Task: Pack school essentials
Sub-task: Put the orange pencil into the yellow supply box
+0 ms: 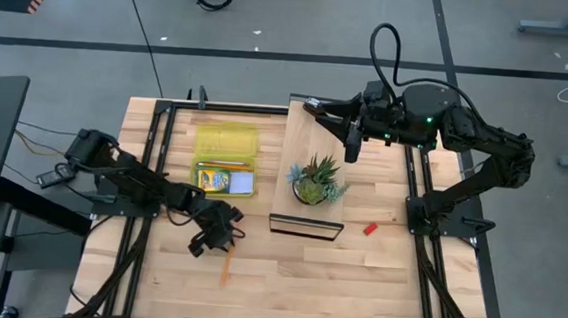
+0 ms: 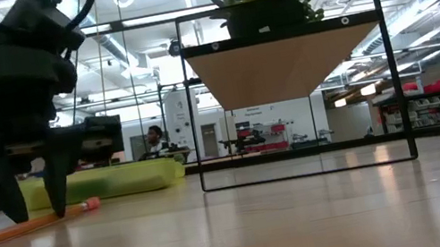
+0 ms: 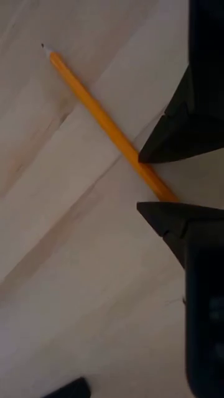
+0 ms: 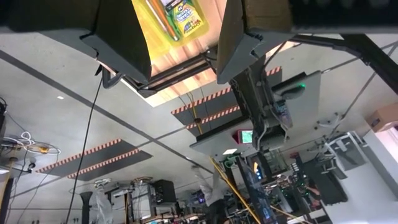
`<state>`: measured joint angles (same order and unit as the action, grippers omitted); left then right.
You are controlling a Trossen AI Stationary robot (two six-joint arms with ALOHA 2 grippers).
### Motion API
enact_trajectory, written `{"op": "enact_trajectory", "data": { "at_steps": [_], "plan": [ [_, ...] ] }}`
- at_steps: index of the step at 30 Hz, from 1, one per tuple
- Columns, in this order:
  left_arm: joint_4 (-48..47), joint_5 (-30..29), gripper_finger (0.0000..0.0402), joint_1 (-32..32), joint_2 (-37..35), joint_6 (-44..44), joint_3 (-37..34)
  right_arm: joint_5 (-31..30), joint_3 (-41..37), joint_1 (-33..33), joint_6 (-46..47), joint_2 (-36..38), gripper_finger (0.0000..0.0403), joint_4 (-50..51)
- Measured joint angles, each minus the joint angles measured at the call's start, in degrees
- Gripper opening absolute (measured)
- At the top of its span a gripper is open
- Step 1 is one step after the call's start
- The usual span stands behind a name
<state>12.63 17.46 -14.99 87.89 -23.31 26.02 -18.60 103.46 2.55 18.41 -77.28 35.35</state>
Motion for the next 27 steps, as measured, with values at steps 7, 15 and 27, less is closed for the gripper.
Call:
{"op": "enact_trajectory", "data": {
  "at_steps": [7,15,27],
  "plan": [
    [-2.07,0.35,0.0102,-1.71,-0.69,1.64,0.23,0.27,0.00,0.00,0.00,0.00,0.0190,0.04],
    [-7.75,-0.31,0.0098,-2.33,-1.91,9.82,3.95,0.27,0.00,0.00,0.06,0.00,0.0190,0.04],
    [-12.77,-23.39,0.0082,-9.73,-14.08,36.64,3.98,0.27,0.02,0.00,0.17,0.00,0.0190,0.28]
  ]
}}
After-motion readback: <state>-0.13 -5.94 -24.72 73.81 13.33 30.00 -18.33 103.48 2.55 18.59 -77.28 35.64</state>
